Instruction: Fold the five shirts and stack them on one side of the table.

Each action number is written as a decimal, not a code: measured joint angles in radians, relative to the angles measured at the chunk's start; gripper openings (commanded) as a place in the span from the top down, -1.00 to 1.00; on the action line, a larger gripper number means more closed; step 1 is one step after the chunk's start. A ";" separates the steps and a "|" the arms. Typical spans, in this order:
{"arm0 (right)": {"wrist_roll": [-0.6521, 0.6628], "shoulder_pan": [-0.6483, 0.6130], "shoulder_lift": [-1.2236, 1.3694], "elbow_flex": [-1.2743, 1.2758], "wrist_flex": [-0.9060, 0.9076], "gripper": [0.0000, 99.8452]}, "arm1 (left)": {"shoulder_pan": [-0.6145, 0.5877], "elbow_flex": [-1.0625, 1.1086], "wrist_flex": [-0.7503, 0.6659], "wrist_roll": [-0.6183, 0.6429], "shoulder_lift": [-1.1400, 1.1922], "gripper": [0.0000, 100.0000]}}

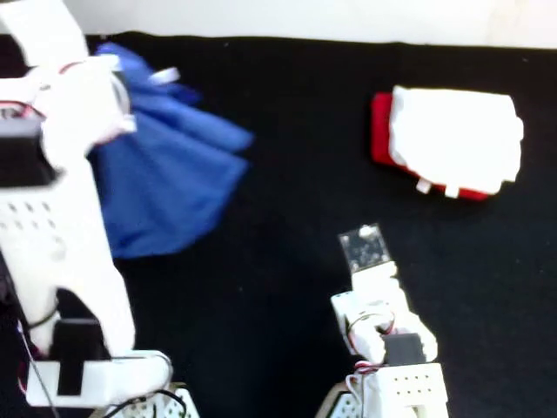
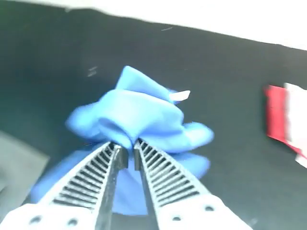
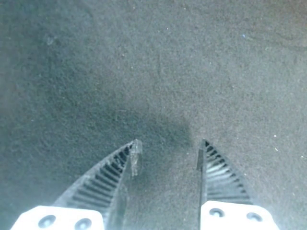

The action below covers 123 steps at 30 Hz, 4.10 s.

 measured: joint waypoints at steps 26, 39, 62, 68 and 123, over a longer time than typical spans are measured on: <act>0.000 0.000 0.000 0.000 0.000 0.61 | -0.465 0.437 -0.029 -0.161 0.560 0.71; 0.000 0.000 0.000 0.000 0.000 0.61 | -0.427 -0.061 0.138 -0.235 0.637 0.62; 0.000 0.000 0.000 0.000 0.000 0.61 | 0.038 -0.020 -0.032 -0.351 0.862 0.62; 0.000 0.000 0.000 0.000 0.000 0.61 | 0.008 -0.020 -0.072 -0.358 0.872 0.62; -0.183 -0.862 1.890 -1.691 0.092 0.45 | -0.694 -0.477 0.075 -0.331 0.905 0.98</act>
